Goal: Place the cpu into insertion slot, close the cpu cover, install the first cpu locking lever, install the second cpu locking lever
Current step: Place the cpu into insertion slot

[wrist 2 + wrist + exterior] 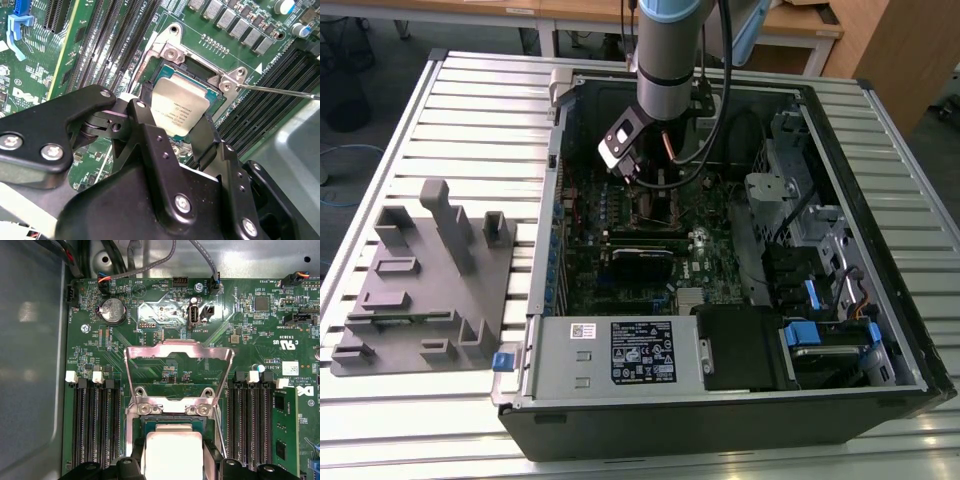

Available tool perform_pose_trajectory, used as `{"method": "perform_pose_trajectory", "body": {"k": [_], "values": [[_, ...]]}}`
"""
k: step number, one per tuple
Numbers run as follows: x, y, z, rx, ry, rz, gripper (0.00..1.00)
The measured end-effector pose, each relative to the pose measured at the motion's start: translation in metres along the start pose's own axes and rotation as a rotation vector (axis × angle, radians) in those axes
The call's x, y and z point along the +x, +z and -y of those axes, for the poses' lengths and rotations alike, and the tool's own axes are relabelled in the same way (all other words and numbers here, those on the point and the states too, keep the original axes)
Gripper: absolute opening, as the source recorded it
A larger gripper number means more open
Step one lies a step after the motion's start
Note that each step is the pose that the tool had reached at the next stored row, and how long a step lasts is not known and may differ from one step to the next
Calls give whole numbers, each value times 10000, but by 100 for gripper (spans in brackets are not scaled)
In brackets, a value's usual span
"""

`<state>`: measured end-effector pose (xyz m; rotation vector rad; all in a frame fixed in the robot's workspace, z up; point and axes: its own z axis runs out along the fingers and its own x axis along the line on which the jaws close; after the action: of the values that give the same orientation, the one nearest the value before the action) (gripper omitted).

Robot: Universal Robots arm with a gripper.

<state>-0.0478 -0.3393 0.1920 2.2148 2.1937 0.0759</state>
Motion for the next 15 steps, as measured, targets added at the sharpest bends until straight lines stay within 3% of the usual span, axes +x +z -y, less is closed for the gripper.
{"method": "perform_pose_trajectory", "body": {"k": [15], "values": [[0, 3, 0, -1, 0, -2, 54]]}}
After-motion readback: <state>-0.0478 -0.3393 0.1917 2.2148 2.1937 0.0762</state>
